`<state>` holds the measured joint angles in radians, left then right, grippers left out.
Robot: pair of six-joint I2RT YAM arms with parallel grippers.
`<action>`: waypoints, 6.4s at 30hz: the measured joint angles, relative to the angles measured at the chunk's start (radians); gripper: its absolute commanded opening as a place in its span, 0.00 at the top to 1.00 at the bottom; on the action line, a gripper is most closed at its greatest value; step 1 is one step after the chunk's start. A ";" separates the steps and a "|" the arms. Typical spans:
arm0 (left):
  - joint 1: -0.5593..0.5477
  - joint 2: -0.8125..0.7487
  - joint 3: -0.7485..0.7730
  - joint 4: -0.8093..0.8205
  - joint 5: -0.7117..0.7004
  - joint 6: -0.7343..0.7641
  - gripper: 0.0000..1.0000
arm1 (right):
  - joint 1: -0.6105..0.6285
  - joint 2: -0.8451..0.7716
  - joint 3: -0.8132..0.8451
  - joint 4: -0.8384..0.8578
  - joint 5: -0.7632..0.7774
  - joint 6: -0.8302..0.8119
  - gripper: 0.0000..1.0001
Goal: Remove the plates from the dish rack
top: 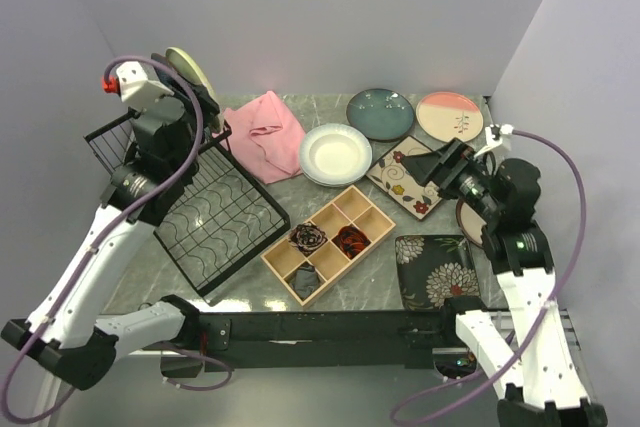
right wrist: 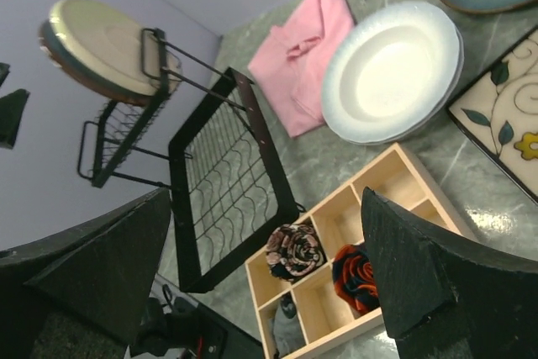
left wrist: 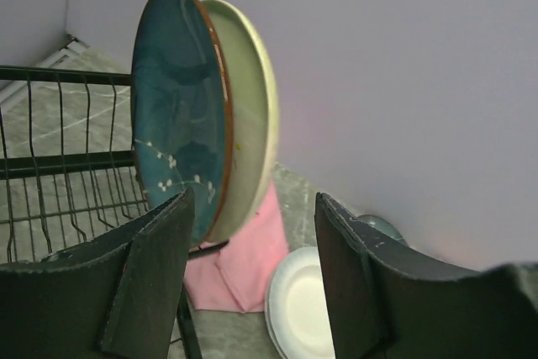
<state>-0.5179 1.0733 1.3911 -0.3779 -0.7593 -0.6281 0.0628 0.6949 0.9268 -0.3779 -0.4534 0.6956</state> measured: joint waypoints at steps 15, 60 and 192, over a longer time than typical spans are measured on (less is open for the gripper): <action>0.203 0.148 0.012 -0.003 0.190 0.004 0.58 | 0.036 -0.001 -0.071 0.077 0.051 -0.010 0.00; 0.229 0.225 0.029 0.042 0.232 0.109 0.99 | 0.038 -0.042 -0.082 0.116 0.061 -0.009 0.00; -0.930 0.579 -0.473 1.159 -0.184 1.716 0.16 | 0.028 0.397 -0.168 0.476 -0.236 0.240 1.00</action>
<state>-1.4479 1.6520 0.9180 0.7811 -0.9432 1.0882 0.0906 1.0924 0.7589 0.0978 -0.6891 0.9356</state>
